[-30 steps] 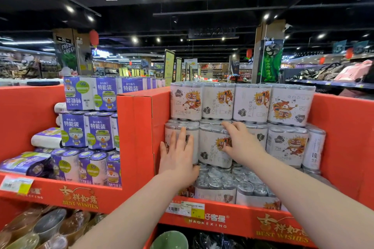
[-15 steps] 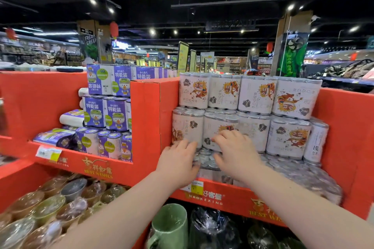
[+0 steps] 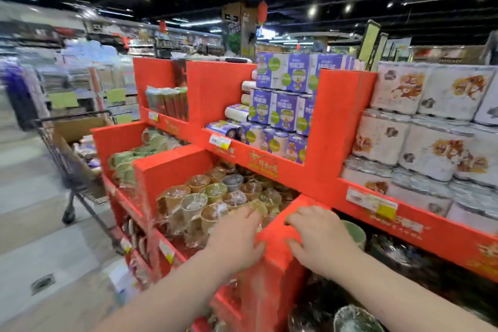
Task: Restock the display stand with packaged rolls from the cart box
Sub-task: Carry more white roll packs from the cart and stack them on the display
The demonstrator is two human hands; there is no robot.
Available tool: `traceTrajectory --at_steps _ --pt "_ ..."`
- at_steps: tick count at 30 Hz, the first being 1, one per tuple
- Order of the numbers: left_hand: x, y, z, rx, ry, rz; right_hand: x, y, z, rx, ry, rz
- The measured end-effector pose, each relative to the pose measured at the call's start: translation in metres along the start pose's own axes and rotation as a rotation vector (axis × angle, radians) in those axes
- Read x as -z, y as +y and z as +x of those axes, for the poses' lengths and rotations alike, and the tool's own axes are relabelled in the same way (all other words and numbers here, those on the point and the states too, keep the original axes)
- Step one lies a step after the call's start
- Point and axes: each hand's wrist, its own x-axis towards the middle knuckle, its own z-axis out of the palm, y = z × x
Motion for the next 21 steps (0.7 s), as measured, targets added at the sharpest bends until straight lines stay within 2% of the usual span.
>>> traceTrajectory --at_steps 4,9,12,17,21 --pt "-0.015 -0.079 -0.085 0.148 -0.101 0.029 0.003 -0.095 0.028 0.079 -0.118 0.087" --pt "-0.030 -0.181 -0.205 0.361 -0.173 -0.116 -0.016 -0.218 0.058 0.150 -0.150 0.236" --pt "-0.026 -0.232 -0.269 0.495 -0.226 -0.076 -0.034 -0.287 0.068 0.202 -0.185 0.272" --pt "-0.024 -0.304 -0.336 0.675 -0.254 -0.070 -0.073 -0.382 0.069 0.295 -0.309 0.306" --pt "-0.022 -0.352 -0.353 0.752 -0.217 -0.062 -0.107 -0.428 0.071 0.341 -0.423 0.343"
